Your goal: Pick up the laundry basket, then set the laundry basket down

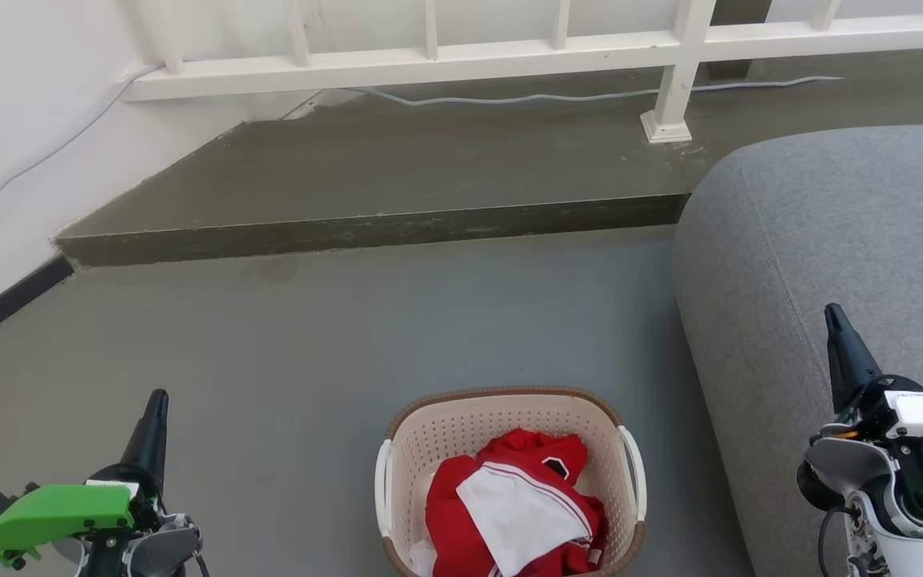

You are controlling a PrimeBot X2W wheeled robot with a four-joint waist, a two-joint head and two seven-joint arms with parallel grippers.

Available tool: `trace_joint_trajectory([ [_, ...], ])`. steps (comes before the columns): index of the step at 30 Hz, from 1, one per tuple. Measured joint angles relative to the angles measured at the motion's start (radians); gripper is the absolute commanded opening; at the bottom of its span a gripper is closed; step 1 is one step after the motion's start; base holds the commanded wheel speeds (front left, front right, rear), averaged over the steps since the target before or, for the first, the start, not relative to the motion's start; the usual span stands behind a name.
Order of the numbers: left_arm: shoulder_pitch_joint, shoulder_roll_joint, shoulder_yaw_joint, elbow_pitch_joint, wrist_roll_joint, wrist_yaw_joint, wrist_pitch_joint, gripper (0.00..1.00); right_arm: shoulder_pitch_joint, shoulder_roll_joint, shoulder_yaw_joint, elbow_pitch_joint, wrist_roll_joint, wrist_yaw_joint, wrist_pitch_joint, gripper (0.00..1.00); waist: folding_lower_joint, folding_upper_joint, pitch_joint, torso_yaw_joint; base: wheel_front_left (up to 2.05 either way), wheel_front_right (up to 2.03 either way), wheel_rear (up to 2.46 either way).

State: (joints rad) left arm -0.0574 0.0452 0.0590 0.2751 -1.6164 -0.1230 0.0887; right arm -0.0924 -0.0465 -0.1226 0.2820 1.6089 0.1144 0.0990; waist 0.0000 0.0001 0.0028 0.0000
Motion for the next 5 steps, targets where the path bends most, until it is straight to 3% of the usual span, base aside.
trace_joint_trajectory([
  [5,0.000,0.000,0.000,0.000,0.000,0.000,0.000,0.00,0.000,0.000,0.000,0.000,0.000,0.000,0.000,0.00,0.0000,0.0000,0.000,0.000,0.00,0.00,0.00],
])
